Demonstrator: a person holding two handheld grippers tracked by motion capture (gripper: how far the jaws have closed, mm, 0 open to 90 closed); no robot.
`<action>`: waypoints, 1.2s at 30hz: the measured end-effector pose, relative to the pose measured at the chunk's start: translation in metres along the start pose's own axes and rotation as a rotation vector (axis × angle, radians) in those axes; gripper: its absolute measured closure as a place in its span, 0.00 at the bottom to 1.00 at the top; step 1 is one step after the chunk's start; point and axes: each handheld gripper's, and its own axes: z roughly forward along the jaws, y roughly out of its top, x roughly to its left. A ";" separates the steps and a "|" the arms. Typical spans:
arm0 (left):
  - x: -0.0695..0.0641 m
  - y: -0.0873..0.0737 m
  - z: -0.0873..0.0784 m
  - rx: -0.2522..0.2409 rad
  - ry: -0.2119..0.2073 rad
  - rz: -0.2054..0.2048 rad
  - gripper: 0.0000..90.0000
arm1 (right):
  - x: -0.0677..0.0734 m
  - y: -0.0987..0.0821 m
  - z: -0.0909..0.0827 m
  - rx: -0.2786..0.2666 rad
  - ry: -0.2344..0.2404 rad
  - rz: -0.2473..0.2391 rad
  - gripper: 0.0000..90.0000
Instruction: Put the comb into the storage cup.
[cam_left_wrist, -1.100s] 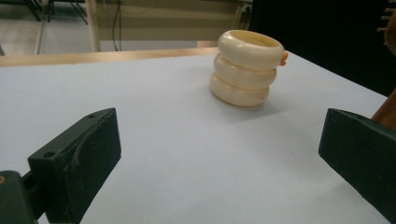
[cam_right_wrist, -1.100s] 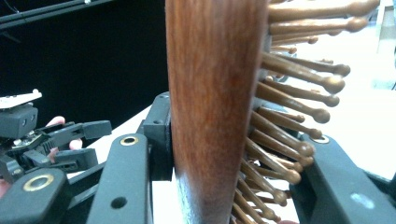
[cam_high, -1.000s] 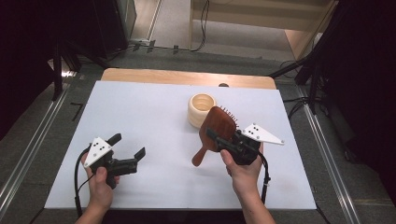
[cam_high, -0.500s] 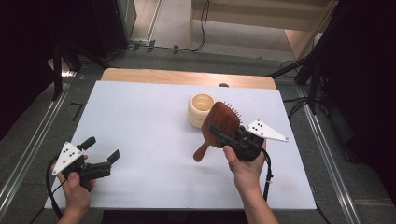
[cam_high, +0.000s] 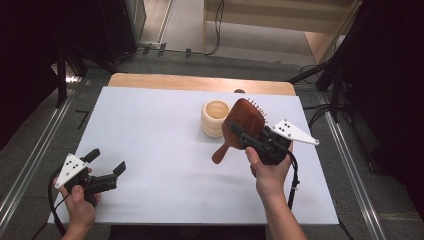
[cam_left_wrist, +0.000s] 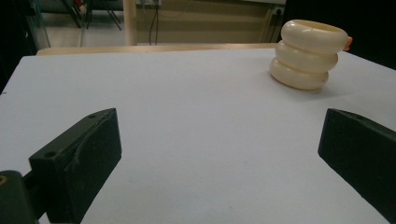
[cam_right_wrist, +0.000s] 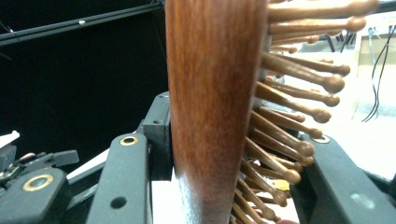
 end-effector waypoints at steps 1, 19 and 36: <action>-0.001 0.000 0.000 -0.001 0.000 0.003 0.00 | 0.000 0.002 0.000 0.000 0.002 0.001 0.59; -0.006 -0.002 0.000 -0.005 -0.005 0.028 0.00 | 0.000 0.026 0.013 -0.022 -0.006 -0.030 0.59; -0.007 -0.003 -0.001 -0.011 -0.007 0.034 0.00 | -0.009 0.044 0.024 -0.040 -0.028 -0.036 0.59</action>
